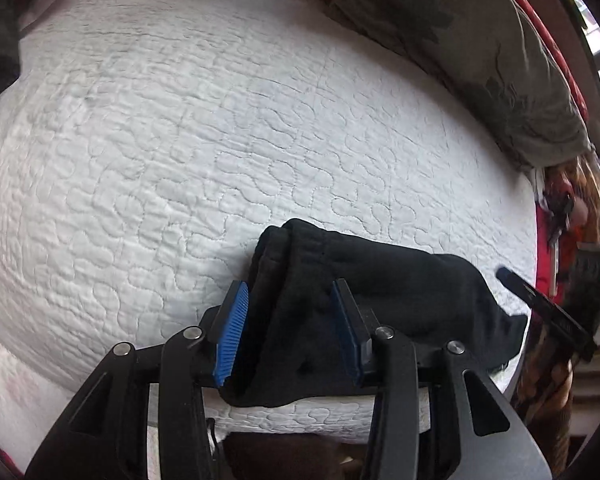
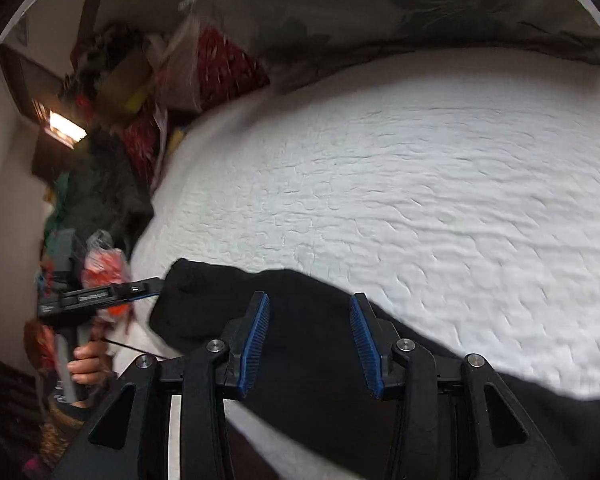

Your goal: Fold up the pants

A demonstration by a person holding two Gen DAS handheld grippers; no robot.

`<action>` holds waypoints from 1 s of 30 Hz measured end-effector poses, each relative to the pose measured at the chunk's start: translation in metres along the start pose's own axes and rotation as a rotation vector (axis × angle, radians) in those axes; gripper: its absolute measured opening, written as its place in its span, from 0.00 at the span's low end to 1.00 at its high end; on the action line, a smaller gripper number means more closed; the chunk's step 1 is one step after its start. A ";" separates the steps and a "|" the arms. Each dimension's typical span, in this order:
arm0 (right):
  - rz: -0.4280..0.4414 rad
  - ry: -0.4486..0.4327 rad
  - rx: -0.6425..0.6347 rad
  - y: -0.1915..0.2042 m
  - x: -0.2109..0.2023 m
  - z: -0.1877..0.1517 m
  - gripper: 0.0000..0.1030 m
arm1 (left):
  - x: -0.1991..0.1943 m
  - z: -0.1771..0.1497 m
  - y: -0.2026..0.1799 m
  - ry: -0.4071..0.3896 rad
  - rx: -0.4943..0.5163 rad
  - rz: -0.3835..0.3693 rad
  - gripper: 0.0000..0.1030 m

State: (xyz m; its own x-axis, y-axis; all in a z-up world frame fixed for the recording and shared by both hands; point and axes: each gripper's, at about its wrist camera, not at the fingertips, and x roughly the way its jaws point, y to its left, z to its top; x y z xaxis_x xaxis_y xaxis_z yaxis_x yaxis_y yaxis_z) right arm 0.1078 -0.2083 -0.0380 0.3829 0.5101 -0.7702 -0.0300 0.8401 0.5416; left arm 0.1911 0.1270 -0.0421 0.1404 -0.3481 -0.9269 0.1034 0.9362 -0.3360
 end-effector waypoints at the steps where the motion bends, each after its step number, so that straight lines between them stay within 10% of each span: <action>1: -0.012 0.020 -0.028 0.004 0.012 0.005 0.43 | 0.001 0.002 -0.001 0.010 0.022 -0.012 0.39; 16: 0.029 0.206 -0.167 0.001 0.065 0.017 0.39 | 0.024 0.000 -0.032 0.052 0.217 -0.010 0.39; 20: -0.090 0.186 -0.336 0.021 0.067 0.009 0.11 | 0.029 -0.007 -0.040 0.025 0.215 0.108 0.16; 23: -0.119 0.081 -0.397 0.039 0.045 0.007 0.08 | 0.009 -0.016 -0.045 -0.096 0.236 0.164 0.15; 30: -0.173 0.035 -0.295 0.018 0.059 0.006 0.07 | 0.035 -0.010 -0.037 -0.043 0.183 0.204 0.15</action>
State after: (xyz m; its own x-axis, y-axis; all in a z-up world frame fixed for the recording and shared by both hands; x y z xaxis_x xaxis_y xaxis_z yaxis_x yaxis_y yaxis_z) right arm 0.1353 -0.1637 -0.0720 0.3734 0.3570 -0.8562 -0.2347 0.9293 0.2852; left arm 0.1823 0.0808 -0.0638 0.2179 -0.1586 -0.9630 0.2446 0.9641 -0.1034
